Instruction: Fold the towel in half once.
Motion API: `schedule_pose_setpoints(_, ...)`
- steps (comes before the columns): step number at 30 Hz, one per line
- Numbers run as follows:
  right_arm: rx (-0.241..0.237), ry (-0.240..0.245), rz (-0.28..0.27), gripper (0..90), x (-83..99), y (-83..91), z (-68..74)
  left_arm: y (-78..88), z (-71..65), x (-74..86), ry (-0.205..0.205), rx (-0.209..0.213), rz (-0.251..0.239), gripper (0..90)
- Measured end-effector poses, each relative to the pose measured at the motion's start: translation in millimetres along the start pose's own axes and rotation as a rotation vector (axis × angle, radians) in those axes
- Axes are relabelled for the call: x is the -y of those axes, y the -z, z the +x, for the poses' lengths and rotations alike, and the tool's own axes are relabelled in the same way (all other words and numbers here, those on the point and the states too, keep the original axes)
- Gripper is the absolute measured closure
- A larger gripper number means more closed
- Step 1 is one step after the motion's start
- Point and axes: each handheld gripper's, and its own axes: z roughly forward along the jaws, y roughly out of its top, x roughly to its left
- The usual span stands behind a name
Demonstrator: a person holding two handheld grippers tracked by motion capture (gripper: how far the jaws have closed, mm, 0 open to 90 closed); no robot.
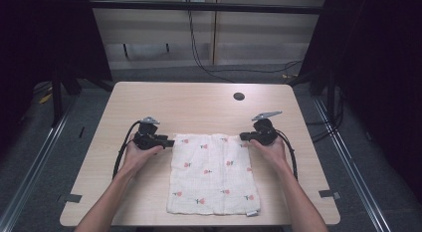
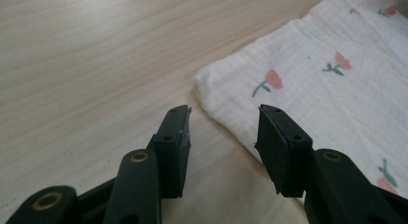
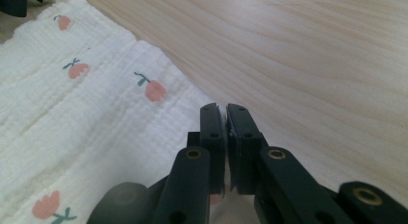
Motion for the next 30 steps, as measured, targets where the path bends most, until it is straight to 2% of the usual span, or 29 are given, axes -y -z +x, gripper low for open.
schedule_pose_setpoints(6,0.004,-0.005,-0.009,86.1,0.3,1.0,-0.5,-9.2,6.8,-5.3,0.011,0.001,-0.009,56.1)
schedule_pose_setpoints(9,0.003,-0.001,-0.004,86.0,-0.4,1.4,-0.3,-12.3,4.7,-11.5,-0.030,-0.009,0.025,56.3)
schedule_pose_setpoints(12,0.002,-0.001,-0.008,85.8,-1.0,1.3,-0.4,-15.5,3.9,-15.6,-0.030,-0.013,0.036,56.4)
schedule_pose_setpoints(13,-0.002,-0.002,-0.005,85.8,-1.0,0.5,-0.2,-18.8,2.7,-19.4,-0.049,-0.021,0.046,56.9)
schedule_pose_setpoints(15,-0.002,-0.006,-0.008,85.8,-0.5,0.5,0.2,-21.4,2.3,-22.0,-0.057,-0.016,0.052,59.8)
schedule_pose_setpoints(18,-0.011,-0.006,0.000,85.8,0.0,-0.3,0.0,-22.8,3.3,-23.2,-0.050,-0.011,0.050,68.7)
schedule_pose_setpoints(19,-0.010,-0.004,-0.001,85.7,-0.1,-0.5,-0.3,-23.3,4.8,-21.9,-0.051,0.003,0.044,73.9)
schedule_pose_setpoints(20,-0.012,-0.009,-0.005,85.7,-0.3,-0.2,0.0,-23.2,4.7,-21.5,-0.062,0.002,0.046,77.3)
schedule_pose_setpoints(22,-0.006,-0.003,-0.005,85.7,-0.7,0.7,0.0,-23.4,3.7,-21.1,-0.070,0.032,0.053,79.7)
schedule_pose_setpoints(25,-0.012,-0.010,-0.012,85.7,-0.6,2.3,-1.5,-23.2,0.8,-20.7,-0.069,0.024,0.059,80.5)
schedule_pose_setpoints(27,-0.012,-0.016,-0.015,85.9,-0.1,2.6,-2.5,-22.9,0.1,-19.5,-0.072,0.024,0.058,86.0)
schedule_pose_setpoints(30,-0.005,-0.020,-0.011,86.2,-0.3,2.8,-2.6,-21.4,0.7,-18.1,-0.067,0.037,0.060,88.0)
